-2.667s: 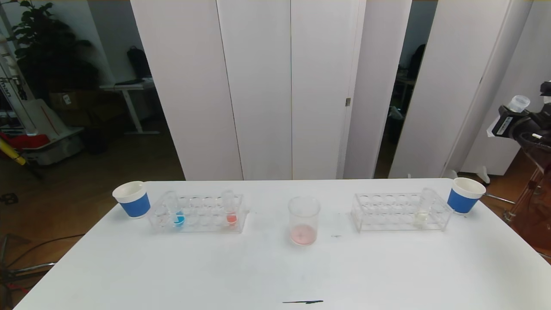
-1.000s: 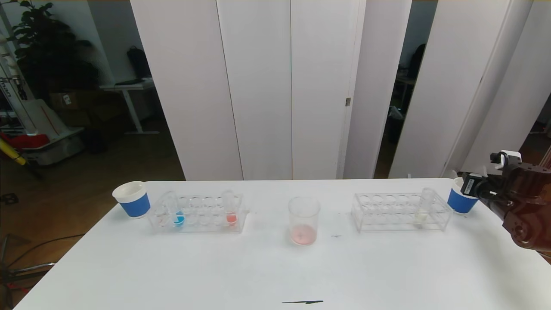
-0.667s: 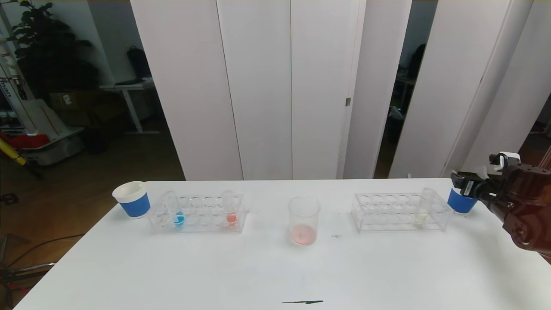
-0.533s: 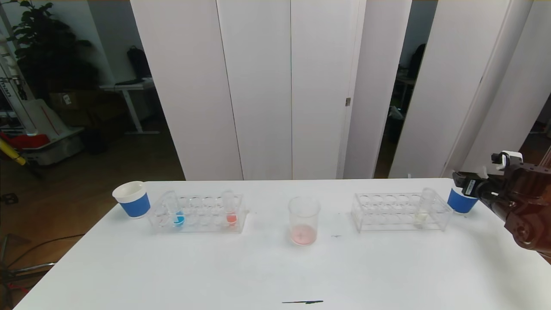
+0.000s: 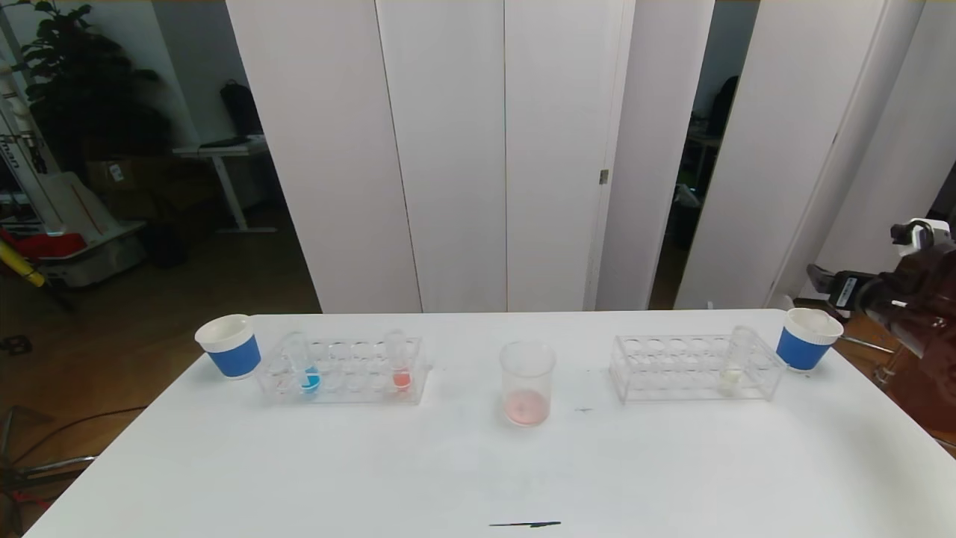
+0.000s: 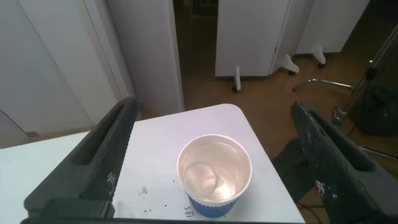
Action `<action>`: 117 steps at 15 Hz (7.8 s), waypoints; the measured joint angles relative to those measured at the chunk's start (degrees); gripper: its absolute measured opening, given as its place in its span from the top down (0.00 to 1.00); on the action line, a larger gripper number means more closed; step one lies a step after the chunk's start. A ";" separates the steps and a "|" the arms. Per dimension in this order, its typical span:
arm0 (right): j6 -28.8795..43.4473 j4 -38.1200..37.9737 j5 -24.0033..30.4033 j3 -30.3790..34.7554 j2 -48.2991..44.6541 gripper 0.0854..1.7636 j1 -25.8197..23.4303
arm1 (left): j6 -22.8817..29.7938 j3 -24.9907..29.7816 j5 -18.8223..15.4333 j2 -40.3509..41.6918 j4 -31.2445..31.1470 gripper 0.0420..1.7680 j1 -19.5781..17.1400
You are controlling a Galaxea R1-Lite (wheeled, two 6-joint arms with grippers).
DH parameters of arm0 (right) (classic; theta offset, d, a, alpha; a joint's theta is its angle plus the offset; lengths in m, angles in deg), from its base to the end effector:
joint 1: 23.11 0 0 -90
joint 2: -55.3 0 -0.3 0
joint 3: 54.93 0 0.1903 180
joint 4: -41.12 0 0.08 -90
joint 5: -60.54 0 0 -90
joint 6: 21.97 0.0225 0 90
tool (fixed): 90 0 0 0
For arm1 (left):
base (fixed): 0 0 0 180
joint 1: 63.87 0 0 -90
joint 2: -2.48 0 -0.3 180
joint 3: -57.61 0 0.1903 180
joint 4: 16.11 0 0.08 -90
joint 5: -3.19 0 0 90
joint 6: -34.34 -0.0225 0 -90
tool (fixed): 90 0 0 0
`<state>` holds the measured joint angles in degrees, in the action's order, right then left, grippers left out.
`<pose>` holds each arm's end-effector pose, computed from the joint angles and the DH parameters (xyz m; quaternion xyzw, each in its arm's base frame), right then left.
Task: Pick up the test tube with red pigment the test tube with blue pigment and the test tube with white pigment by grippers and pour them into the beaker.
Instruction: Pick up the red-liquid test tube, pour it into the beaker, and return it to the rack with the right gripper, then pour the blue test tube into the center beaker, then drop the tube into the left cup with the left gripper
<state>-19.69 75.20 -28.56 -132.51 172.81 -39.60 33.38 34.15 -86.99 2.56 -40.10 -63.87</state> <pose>0.3707 -0.1094 0.1335 0.0274 0.0477 -0.1364 0.9891 -0.0230 -0.0001 0.0748 0.0084 0.0039 -0.0016 1.0000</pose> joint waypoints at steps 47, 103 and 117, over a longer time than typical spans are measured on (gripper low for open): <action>-2.44 -63.09 -1.26 51.90 -117.55 0.01 16.55 | 0.06 0.00 0.00 0.00 0.00 0.01 0.00; -2.44 -63.11 -1.23 51.90 -117.58 0.01 16.55 | 4.46 -30.94 2.02 -111.29 62.05 0.01 0.94; -2.41 -63.09 -1.26 51.90 -117.58 0.01 16.55 | 9.56 -37.63 7.64 -122.10 67.35 0.01 -0.22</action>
<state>-22.10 12.11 -29.81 -80.62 55.23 -23.04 42.94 -3.48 -79.35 -119.54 27.25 -64.09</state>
